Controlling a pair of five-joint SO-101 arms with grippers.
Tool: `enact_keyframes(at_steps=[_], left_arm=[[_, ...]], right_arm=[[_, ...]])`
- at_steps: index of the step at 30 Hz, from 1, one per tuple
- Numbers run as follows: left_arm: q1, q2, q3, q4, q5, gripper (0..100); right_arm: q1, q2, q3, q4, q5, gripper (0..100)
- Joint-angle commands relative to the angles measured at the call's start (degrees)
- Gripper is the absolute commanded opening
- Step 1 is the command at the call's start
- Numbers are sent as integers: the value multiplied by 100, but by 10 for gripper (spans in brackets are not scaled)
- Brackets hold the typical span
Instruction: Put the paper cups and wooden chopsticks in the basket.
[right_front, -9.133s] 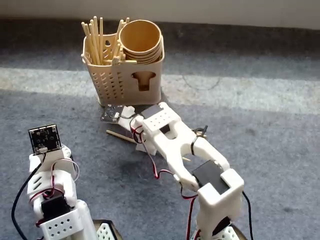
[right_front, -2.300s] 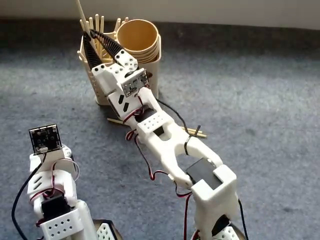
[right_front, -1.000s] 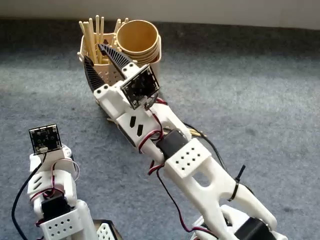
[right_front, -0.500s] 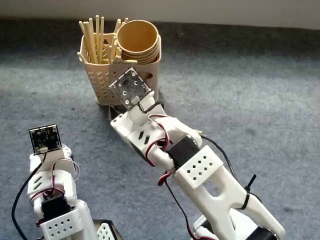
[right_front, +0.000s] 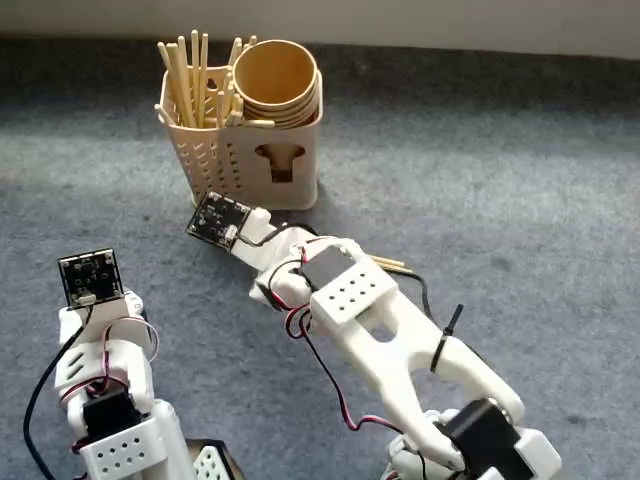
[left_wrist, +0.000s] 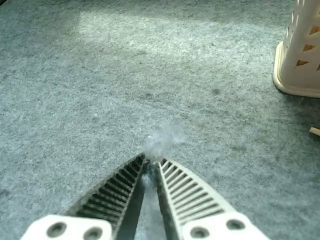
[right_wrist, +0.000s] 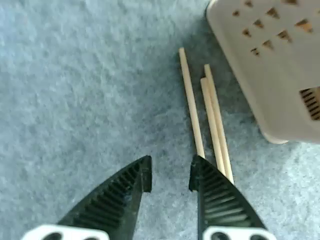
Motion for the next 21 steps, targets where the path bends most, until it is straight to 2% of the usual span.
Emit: enact_keyframes(at_steps=[1,9,21], left_arm=[[92,-84,110,-105,-53,17],[92,-84,110,-105,-53,17],[92,-84,110,-105,-53,17]], right_arm=[[145,347,-136,-4,519,134],[541,1429,-989,-13,589,134],[673,2712,-2105,-13,589,134]])
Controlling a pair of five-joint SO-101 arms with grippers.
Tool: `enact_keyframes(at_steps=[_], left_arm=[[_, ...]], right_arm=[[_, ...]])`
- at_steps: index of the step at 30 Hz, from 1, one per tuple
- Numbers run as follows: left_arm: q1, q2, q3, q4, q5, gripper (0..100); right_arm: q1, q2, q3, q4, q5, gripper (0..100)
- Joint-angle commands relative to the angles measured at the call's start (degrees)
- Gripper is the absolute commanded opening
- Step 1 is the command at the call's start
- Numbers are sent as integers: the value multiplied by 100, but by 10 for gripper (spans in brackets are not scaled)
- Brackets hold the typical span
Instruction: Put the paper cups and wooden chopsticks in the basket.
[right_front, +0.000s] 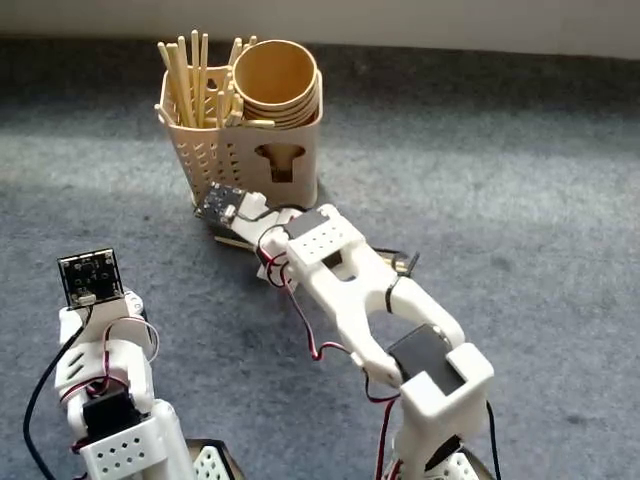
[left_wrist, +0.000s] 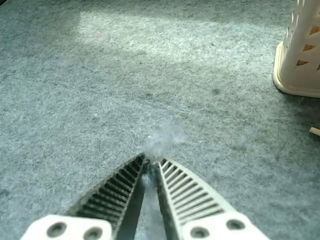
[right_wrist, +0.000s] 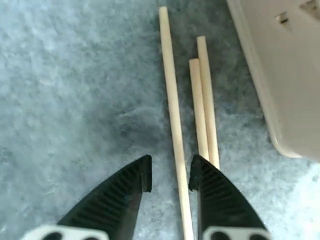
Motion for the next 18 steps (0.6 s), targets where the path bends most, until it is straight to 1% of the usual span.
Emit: enact_keyframes(at_steps=[1,7,18], left_arm=[[92,-84,110,-105,-53,17],[92,-84,110,-105,-53,17],[92,-84,110,-105,-53,17]], right_arm=[[180,136,-418,-13,70,134],[171,418,-532,13,79,134],[127,400,-488,119,88,134]])
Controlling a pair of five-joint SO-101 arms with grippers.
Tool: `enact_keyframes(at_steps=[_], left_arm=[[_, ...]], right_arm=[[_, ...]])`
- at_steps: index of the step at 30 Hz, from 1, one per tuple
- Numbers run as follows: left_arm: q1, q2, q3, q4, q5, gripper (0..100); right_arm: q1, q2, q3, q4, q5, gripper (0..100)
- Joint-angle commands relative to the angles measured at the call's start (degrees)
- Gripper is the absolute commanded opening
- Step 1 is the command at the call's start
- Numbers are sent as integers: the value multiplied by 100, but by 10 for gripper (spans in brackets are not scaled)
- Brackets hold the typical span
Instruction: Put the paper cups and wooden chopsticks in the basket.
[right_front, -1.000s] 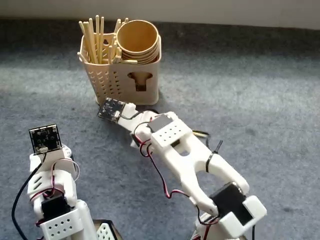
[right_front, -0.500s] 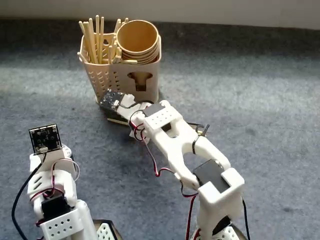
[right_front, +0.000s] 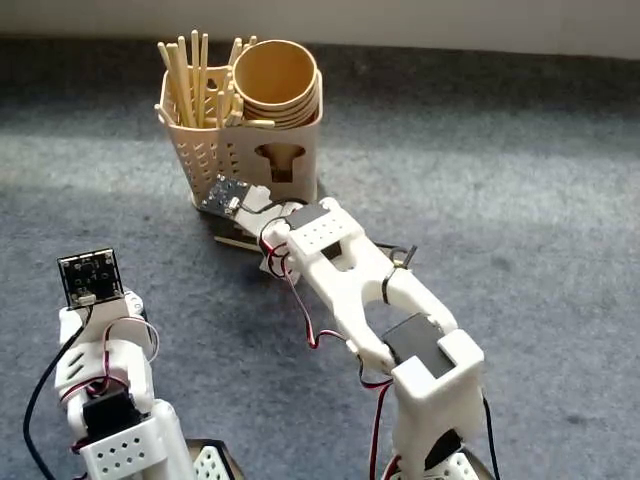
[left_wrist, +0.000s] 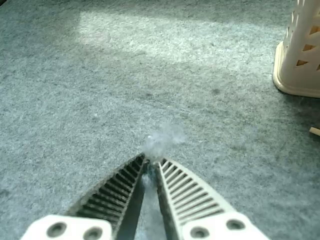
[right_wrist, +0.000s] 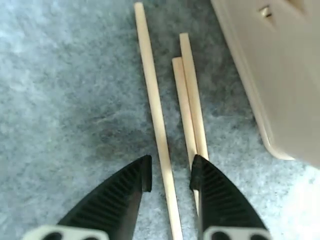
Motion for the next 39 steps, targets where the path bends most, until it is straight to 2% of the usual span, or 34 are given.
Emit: enact_keyframes(at_steps=[1,5,26,31,39], left_arm=[[92,-84,110,-105,-53,17],[92,-84,110,-105,-53,17],[92,-84,110,-105,-53,17],[92,-84,110,-105,-53,17],[92,-84,110,-105,-53,17]], right_arm=[[-4,-48,-154,295,88,134],[-127,-48,-180,848,88,134],[-268,-48,-145,866,53,132],[-242,-57,-171,875,62,0],[-242,-1007,84,901,-114,5]])
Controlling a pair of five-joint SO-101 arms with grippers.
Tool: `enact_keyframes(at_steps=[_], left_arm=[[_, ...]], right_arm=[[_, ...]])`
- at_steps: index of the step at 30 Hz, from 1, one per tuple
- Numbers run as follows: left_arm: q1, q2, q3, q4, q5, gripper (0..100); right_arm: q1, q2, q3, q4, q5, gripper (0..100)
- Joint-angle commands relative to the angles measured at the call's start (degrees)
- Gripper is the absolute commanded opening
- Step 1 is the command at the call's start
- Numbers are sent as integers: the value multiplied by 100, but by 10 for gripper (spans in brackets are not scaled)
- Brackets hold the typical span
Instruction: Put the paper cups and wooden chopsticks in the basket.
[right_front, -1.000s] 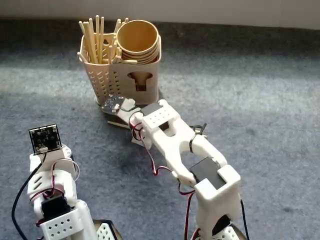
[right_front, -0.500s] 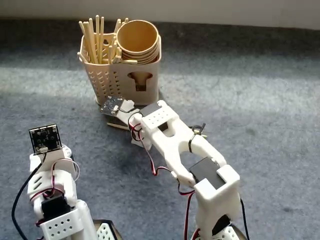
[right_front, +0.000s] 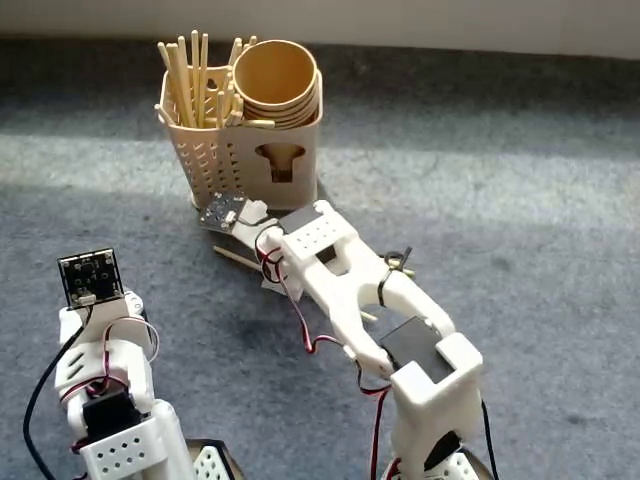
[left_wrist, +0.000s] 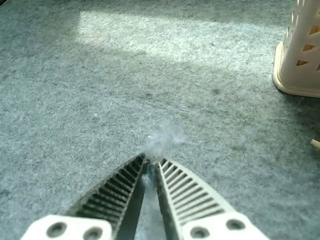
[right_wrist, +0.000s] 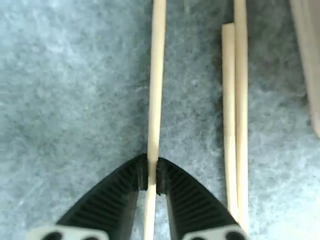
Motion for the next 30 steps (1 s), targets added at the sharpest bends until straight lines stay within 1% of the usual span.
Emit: enact_keyframes(at_steps=[1,7,12,17,20,24,27,30], left_arm=[[92,-84,110,-105,-53,17],[92,-84,110,-105,-53,17],[92,-84,110,-105,-53,17],[92,-84,110,-105,-53,17],[92,-84,110,-105,-53,17],[92,-84,110,-105,-53,17],[92,-84,110,-105,-53,17],[92,-84,110,-105,-53,17]], right_arm=[[-66,-936,171,22,-237,5],[-163,-1719,505,13,-659,5],[-347,-2062,541,22,-1468,5],[-558,-2624,541,40,-2593,5],[-576,-2985,549,31,-2989,5],[-576,-3415,541,13,-3262,5],[-585,-3741,505,-4,-3270,5],[-673,-4022,541,-374,-3270,5]])
